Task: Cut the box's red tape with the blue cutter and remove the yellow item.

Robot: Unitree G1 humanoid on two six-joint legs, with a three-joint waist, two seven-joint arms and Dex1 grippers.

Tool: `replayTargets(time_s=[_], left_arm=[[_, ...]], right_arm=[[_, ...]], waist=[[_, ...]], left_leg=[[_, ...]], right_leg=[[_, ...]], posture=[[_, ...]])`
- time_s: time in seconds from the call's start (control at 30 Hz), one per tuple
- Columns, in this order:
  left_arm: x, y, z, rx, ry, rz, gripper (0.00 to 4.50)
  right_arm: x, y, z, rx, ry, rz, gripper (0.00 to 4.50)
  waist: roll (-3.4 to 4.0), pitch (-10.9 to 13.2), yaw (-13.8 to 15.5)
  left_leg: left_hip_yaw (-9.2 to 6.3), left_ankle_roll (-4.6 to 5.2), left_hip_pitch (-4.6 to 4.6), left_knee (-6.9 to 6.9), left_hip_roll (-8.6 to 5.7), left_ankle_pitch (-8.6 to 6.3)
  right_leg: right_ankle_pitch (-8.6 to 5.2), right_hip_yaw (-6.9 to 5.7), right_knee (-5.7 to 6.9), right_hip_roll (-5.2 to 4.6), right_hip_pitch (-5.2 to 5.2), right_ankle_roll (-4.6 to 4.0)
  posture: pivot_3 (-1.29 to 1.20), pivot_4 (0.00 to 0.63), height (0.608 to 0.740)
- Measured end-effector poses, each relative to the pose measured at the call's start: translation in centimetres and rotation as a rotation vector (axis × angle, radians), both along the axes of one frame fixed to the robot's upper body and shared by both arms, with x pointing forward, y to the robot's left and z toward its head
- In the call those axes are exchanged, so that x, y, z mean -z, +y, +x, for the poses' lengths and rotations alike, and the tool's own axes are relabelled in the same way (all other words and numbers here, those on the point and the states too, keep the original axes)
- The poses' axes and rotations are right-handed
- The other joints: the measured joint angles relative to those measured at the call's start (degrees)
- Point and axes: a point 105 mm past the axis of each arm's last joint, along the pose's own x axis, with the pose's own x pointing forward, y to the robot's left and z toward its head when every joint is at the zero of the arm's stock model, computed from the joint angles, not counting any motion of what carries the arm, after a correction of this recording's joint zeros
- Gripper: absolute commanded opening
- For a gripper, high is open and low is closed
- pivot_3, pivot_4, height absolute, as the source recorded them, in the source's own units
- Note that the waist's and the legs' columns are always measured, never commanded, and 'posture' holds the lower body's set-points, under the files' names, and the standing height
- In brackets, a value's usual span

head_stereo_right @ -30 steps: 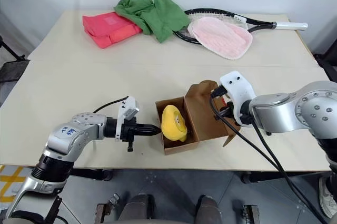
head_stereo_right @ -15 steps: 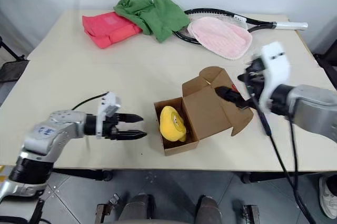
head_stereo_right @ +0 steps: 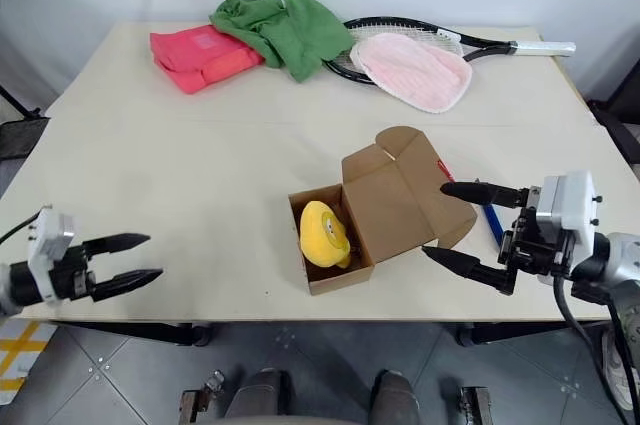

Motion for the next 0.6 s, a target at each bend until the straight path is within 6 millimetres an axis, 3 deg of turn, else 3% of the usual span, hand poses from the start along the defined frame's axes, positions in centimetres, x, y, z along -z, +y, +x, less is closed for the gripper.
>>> replayTargets(time_s=[0.1, 0.27, 0.37, 0.6], left_arm=[[-1.4, -1.9, 0.0, 0.044, -0.029, -0.021, 4.40], [-4.4, -6.5, 1.6, 0.165, -0.094, -0.024, 4.40], [-6.3, -10.7, 3.0, 0.317, -0.131, 0.019, 4.40], [-7.2, -18.8, 6.0, 0.553, -0.070, 0.232, 4.40]], right_arm=[[-0.2, 0.7, 0.0, -0.039, -0.032, -0.021, 4.50], [-1.5, 1.9, -0.6, -0.078, -0.046, 0.015, 4.50], [-2.0, 2.1, -0.8, -0.074, -0.035, 0.029, 4.50], [-2.1, 1.5, -1.4, -0.007, -0.006, 0.017, 4.50]], waist=[[0.00, 0.00, 0.35], [0.00, 0.00, 0.59], [0.00, 0.00, 0.98], [0.00, 0.00, 1.71]], left_leg=[[-0.01, 0.01, 0.02, 0.06, 0.00, 0.00], [-0.03, -0.01, 0.15, -0.01, 0.00, 0.00], [-0.02, -0.01, 0.18, 0.02, 0.00, 0.00], [0.00, -0.02, 0.19, 0.06, -0.02, 0.01]], right_leg=[[0.00, 0.00, 0.00, -0.01, 0.06, 0.00], [0.00, 0.01, 0.06, 0.02, 0.10, -0.01], [0.01, 0.01, 0.04, 0.02, 0.16, -0.01], [0.01, 0.01, 0.03, 0.03, 0.18, -0.01]], posture=[[0.00, 0.150, 0.740], [0.00, 0.150, 0.740], [0.00, 0.150, 0.740], [0.00, 0.150, 0.740]])
